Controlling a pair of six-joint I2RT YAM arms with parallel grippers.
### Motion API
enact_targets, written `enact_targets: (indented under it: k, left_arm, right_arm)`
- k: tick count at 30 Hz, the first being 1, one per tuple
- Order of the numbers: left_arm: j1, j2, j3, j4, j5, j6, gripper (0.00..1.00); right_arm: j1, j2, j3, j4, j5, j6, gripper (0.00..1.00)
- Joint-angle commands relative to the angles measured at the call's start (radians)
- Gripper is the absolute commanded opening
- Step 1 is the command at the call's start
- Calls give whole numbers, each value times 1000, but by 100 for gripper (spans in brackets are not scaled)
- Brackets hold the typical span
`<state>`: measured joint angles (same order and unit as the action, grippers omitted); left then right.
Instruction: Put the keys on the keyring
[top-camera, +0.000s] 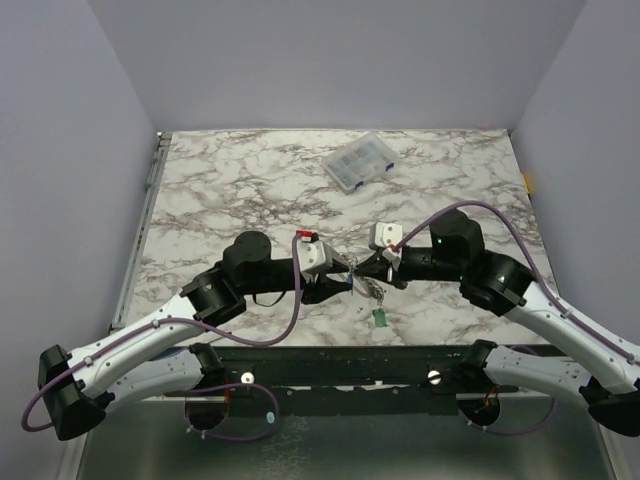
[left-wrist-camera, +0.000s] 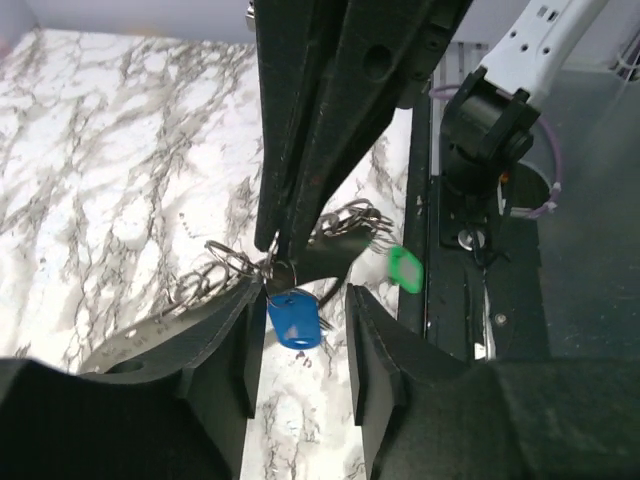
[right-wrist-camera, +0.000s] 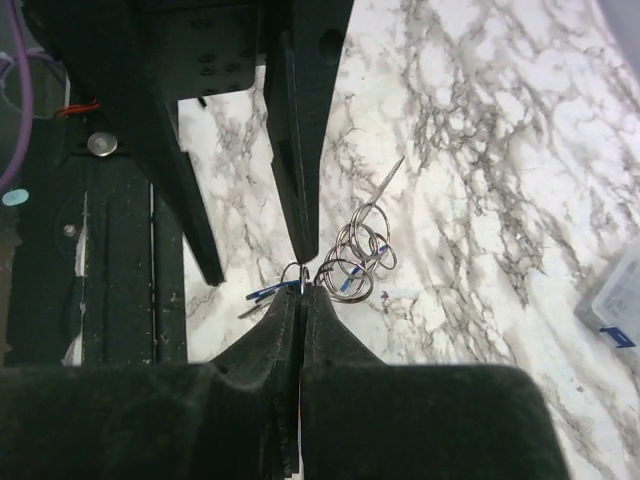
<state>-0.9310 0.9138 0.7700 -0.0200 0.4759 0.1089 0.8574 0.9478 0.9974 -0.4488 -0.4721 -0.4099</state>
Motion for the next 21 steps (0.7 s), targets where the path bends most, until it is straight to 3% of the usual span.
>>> enact_targets:
  k: [1, 8, 12, 21]
  left_arm:
    - [-12, -76, -12, 38, 50, -26, 48]
    - [-12, -151, -38, 48, 32, -101, 51]
    - [-13, -176, -80, 132, 16, -164, 49]
    - [-12, -134, -83, 204, 13, -188, 46]
  right_arm:
    - [-3, -62, -10, 93, 57, 14, 1]
    - [-3, -124, -49, 155, 30, 40, 1]
    - [-3, -141, -68, 193, -8, 59, 0]
    - [-3, -163, -89, 259, -90, 107, 1]
